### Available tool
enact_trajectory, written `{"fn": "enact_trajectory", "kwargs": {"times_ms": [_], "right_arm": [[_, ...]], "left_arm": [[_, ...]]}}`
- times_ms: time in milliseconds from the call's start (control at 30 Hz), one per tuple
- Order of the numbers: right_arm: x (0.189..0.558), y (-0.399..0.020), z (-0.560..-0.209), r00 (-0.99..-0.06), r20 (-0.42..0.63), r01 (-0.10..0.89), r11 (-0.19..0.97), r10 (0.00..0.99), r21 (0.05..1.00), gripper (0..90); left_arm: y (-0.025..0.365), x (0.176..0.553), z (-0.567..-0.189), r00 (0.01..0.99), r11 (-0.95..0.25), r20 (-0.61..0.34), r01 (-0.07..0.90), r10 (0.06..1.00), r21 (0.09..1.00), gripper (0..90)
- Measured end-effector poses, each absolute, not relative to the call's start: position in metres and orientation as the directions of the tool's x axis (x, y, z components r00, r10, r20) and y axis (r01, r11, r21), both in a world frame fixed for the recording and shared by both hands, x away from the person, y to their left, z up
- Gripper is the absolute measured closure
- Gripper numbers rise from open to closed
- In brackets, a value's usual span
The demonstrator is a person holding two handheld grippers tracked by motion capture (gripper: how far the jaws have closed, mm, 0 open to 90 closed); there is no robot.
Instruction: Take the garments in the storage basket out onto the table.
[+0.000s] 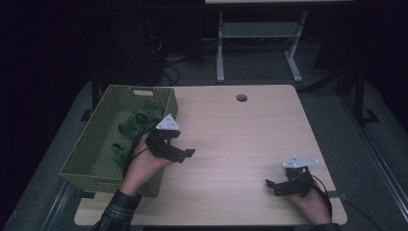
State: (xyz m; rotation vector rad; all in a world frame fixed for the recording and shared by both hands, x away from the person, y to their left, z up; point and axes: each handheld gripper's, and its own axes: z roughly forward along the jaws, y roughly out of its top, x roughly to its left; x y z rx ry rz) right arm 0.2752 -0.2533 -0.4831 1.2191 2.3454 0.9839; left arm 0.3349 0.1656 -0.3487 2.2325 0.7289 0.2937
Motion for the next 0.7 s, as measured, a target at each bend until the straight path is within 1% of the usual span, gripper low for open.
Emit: {"fn": "enact_trajectory", "kwargs": {"times_ms": [600, 700], "right_arm": [[0.275, -0.253, -0.483, -0.585, 0.032, 0.591, 0.399, 0.811, 0.701, 1.0], [0.275, -0.253, -0.483, -0.585, 0.031, 0.591, 0.399, 0.811, 0.701, 1.0]], "left_arm": [[0.204, 0.344, -0.34, 0.76, -0.515, -0.004, 0.443, 0.65, 0.734, 14.0], [0.211, 0.344, -0.34, 0.751, -0.512, 0.002, 0.448, 0.66, 0.733, 15.5]]}}
